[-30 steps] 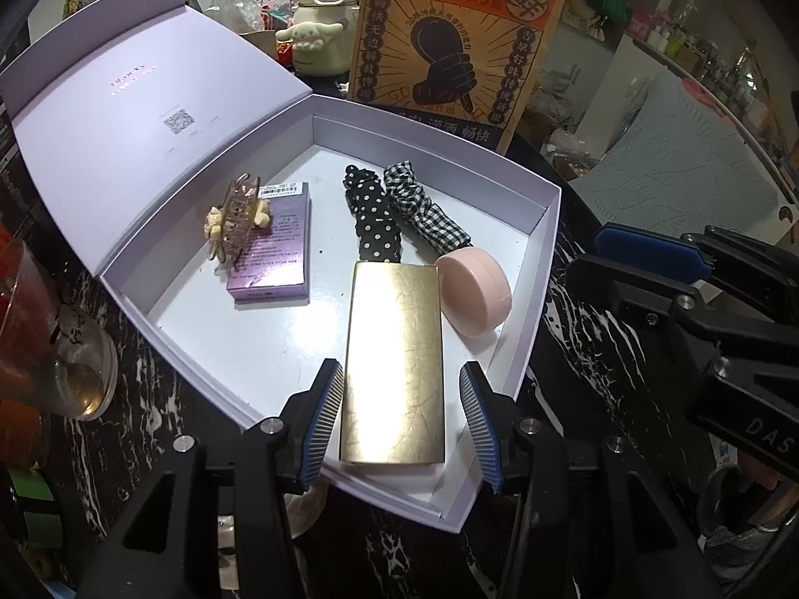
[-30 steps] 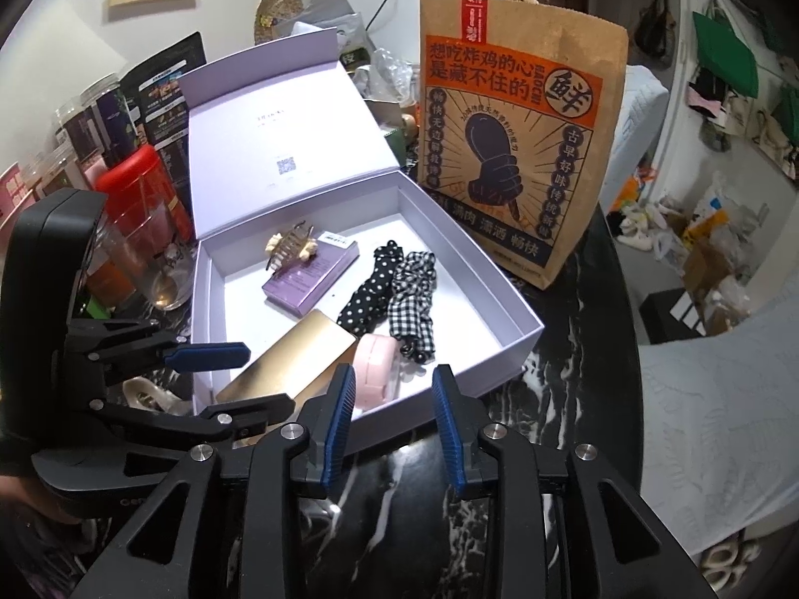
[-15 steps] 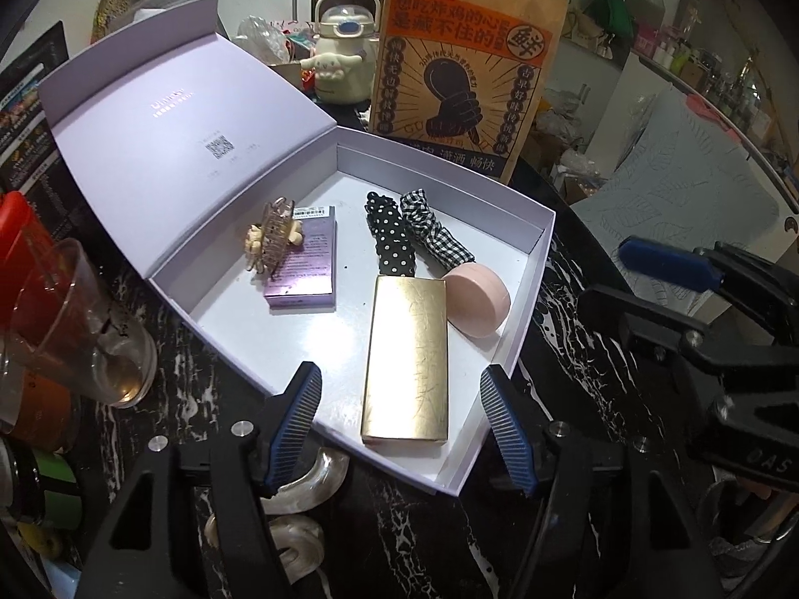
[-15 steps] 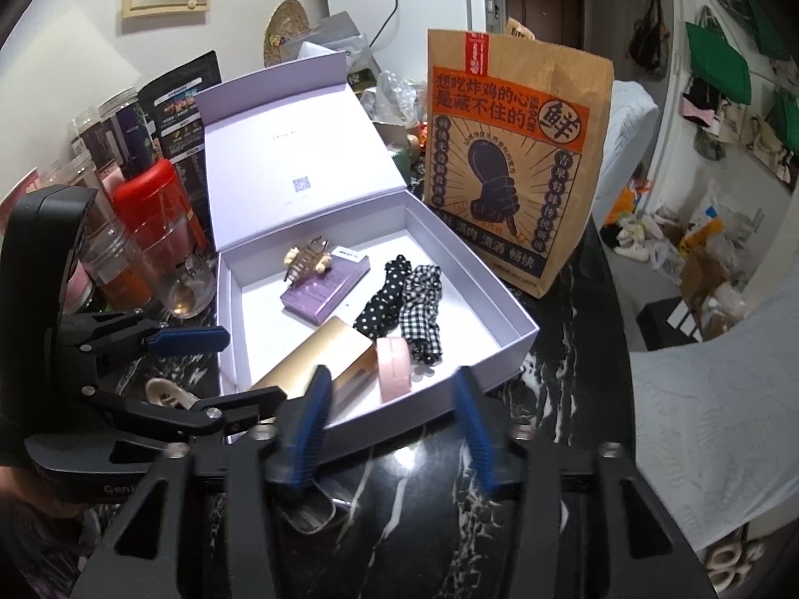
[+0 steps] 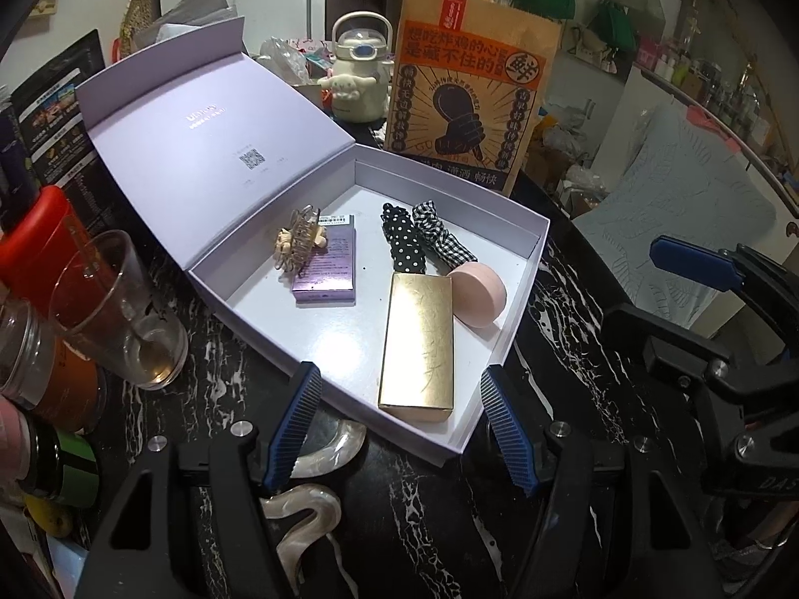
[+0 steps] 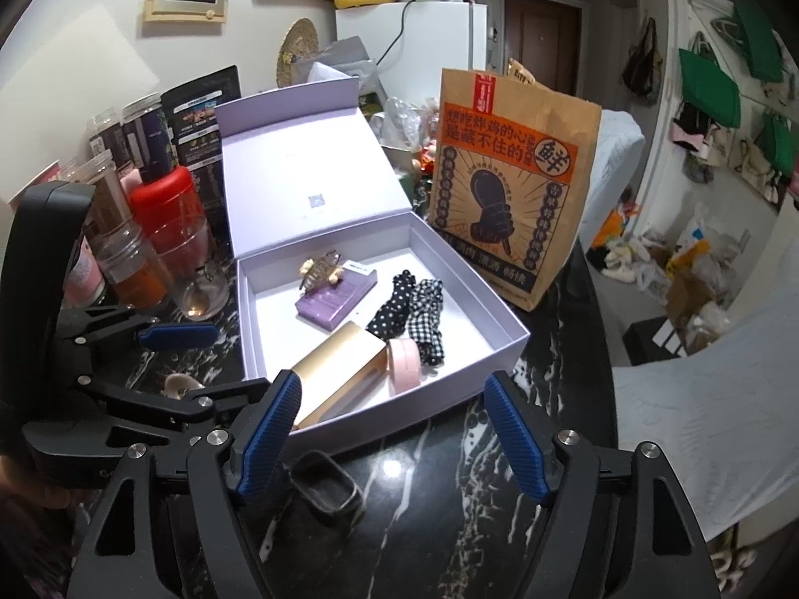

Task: Organize rigid objects
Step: 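Withdraw both tools from the gift box toward the pearly clip and glass holder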

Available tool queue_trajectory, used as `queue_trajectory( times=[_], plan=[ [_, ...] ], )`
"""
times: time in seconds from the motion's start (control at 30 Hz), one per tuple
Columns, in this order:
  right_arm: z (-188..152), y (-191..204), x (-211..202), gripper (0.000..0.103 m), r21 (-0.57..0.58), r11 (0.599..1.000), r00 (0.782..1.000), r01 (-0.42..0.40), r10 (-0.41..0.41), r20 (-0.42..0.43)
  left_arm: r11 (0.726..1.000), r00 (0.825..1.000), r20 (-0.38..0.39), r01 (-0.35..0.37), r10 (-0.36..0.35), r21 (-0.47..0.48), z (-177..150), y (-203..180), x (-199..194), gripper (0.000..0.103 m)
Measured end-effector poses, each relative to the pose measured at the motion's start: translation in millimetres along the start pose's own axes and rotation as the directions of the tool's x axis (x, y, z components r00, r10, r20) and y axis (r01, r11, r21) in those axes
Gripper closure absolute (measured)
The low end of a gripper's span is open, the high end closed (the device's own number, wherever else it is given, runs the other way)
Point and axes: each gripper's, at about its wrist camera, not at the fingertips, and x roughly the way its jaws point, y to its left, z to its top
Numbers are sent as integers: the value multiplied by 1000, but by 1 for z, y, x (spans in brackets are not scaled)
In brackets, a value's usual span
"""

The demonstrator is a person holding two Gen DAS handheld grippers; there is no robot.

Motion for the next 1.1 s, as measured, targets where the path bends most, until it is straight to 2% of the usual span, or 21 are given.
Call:
queue_trajectory(
  times=[0.37,0.6,1.1],
  plan=[
    [-9,15,-21,26,-4,1000,1000,8,-8,24,1000,999,37,-15,15,-8,-14,3,-26,37],
    [-18,25,-36,27,6,1000,999,-4,3,37,1000,998,70,0,1,-13,-24,5,-48,37],
    [-55,53,-62,26,36,999,997,-36,34,67,1000,993,114,-23,25,-19,-61,12,-86,37]
  ],
)
